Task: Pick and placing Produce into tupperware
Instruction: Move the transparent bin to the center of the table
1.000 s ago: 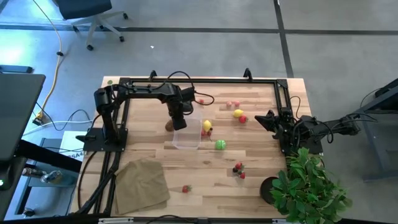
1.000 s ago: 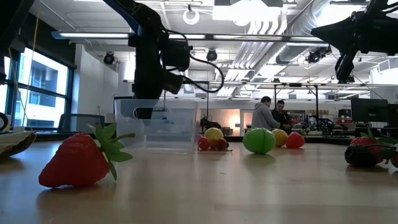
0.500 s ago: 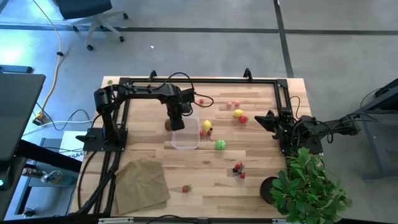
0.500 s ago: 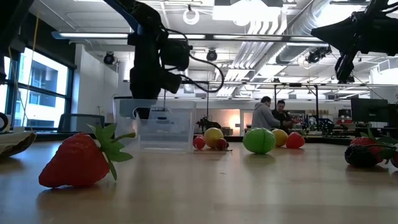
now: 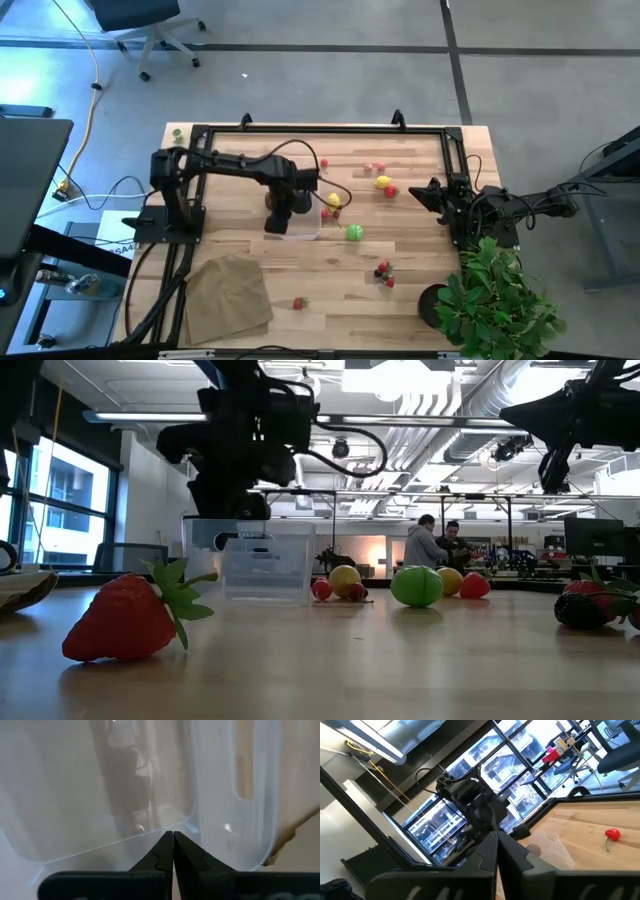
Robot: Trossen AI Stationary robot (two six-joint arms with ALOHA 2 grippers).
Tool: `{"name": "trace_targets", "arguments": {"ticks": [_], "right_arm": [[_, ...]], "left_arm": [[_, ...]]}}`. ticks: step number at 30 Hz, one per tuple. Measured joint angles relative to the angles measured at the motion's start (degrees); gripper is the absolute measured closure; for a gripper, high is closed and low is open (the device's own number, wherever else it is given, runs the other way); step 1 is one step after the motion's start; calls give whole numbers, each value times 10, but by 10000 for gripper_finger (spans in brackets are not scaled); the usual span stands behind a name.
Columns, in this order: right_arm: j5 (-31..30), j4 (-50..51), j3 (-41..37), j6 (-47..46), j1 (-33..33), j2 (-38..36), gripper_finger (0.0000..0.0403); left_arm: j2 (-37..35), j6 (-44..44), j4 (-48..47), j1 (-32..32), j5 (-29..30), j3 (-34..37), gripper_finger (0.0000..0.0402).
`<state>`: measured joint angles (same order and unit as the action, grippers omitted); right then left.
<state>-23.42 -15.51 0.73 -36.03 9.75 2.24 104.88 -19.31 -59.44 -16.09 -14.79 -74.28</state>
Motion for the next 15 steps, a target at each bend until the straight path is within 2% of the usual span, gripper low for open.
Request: {"name": "trace_targets", "arguments": {"ticks": [15], "right_arm": [[23,1,0,-15,0,0,402]], "left_arm": [[1,-2,-31,50,-20,0,401]]}}
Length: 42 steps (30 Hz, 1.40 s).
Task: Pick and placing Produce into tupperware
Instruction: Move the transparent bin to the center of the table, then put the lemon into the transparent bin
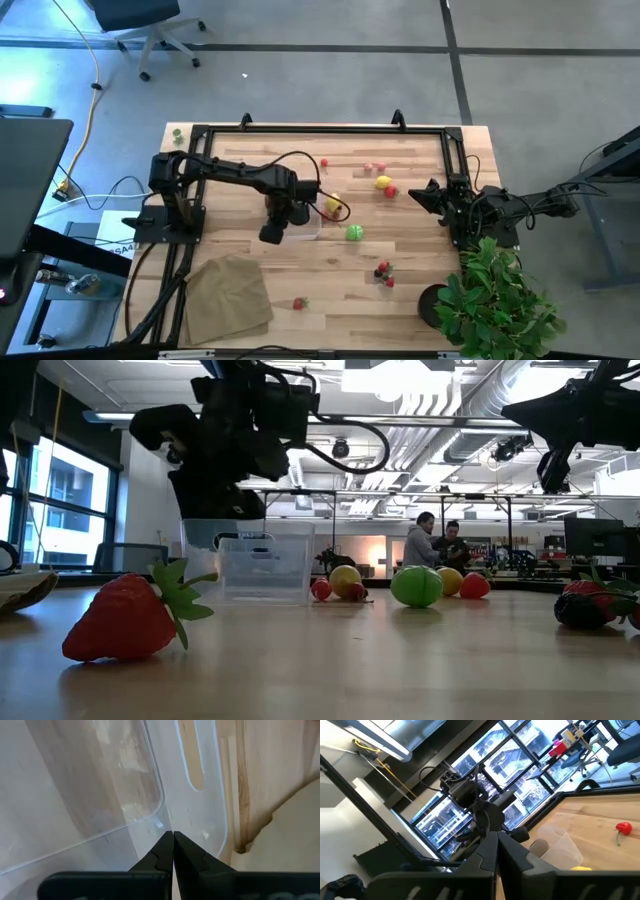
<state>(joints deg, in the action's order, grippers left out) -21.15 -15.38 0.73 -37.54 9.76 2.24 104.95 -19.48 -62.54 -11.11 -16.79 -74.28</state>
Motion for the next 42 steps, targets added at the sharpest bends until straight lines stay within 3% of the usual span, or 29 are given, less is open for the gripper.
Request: {"name": "trace_targets", "arguments": {"ticks": [14,23,30,35,42], "right_arm": [[0,0,0,3,0,0,402],[0,1,0,5,0,3,402],[-1,0,0,7,0,7,402],[-1,-1,0,13,0,7,402],[-4,-3,0,16,0,7,402]], "left_arm": [[-18,23,48,-1,26,-3,401],[-74,34,55,-9,85,-87,401],[-148,28,63,-55,121,-132,401],[-192,10,63,-104,116,-133,401],[-225,-17,101,-169,32,-80,401]]}}
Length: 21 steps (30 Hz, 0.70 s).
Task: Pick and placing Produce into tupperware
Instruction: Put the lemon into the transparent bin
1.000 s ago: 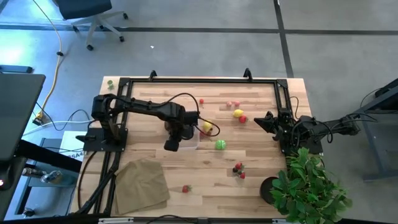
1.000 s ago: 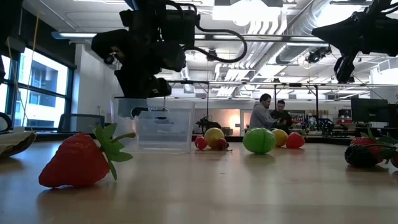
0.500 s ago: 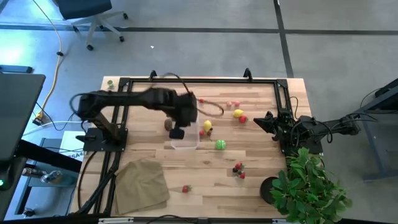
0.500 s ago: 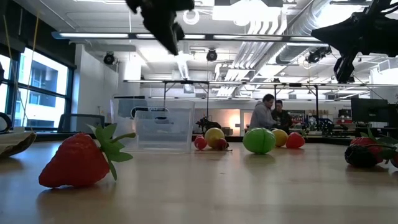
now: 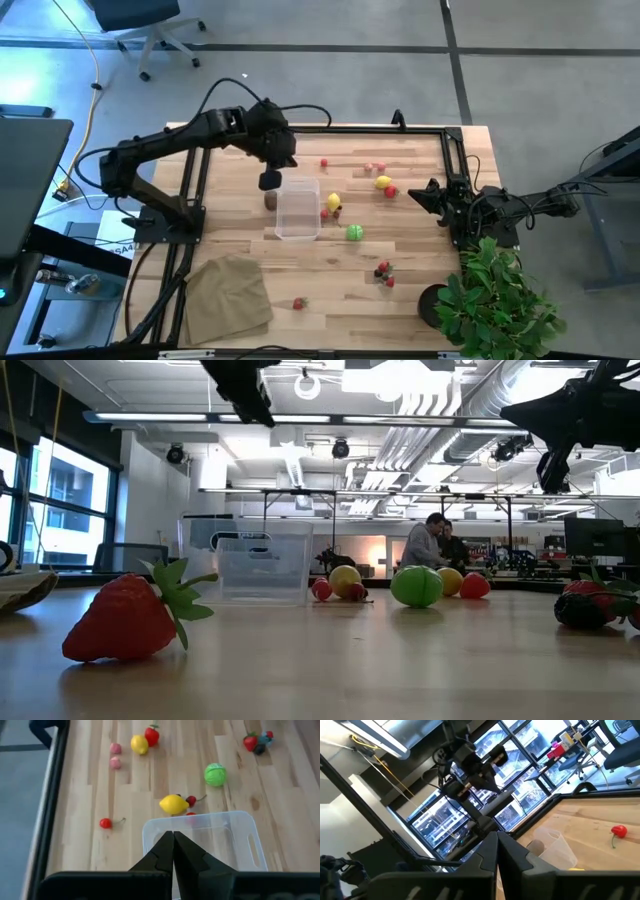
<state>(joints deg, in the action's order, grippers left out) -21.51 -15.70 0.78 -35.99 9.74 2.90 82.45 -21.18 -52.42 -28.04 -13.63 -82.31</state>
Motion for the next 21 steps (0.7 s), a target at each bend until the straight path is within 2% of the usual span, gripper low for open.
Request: {"name": "trace_targets", "arguments": {"ticks": [8,13,17,21], "right_arm": [[-8,4,4,1,0,0,402],[-25,23,42,56,0,0,401],[-80,136,106,80,0,1,384],[-121,270,183,80,0,11,349]], "left_arm": [[-41,-16,87,-12,-45,136,401],[-96,2,148,-12,-59,210,401],[-137,12,171,-12,-51,245,401],[-149,20,170,-12,-49,253,401]]}}
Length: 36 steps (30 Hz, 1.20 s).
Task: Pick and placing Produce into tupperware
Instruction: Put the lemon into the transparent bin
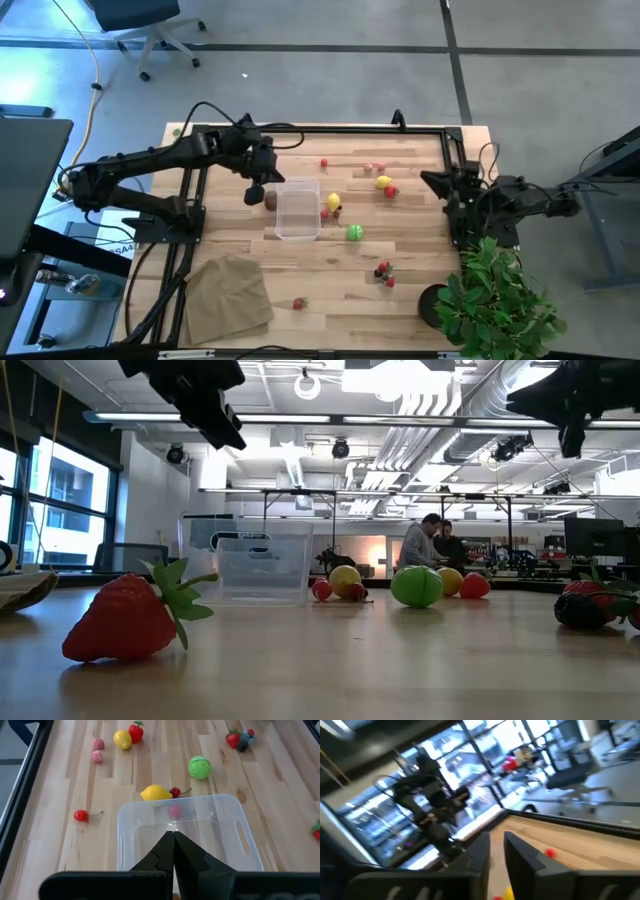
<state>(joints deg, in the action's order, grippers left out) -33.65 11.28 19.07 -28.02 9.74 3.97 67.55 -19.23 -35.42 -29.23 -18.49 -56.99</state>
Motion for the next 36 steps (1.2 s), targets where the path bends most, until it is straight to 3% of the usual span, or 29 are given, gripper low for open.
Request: {"name": "trace_targets", "arguments": {"ticks": [7,16,22,31,36], "right_arm": [[-26,130,125,21,0,63,300],[-36,253,257,36,-15,219,293],[52,351,351,35,-102,353,293],[263,466,503,76,-298,562,293],[306,538,591,100,-357,672,293]], "left_arm": [[0,-20,0,0,1,0,401],[0,-19,0,0,2,0,401],[0,-19,-1,0,2,0,401],[0,-19,-1,0,2,0,401],[0,-19,-1,0,2,0,401]]}}
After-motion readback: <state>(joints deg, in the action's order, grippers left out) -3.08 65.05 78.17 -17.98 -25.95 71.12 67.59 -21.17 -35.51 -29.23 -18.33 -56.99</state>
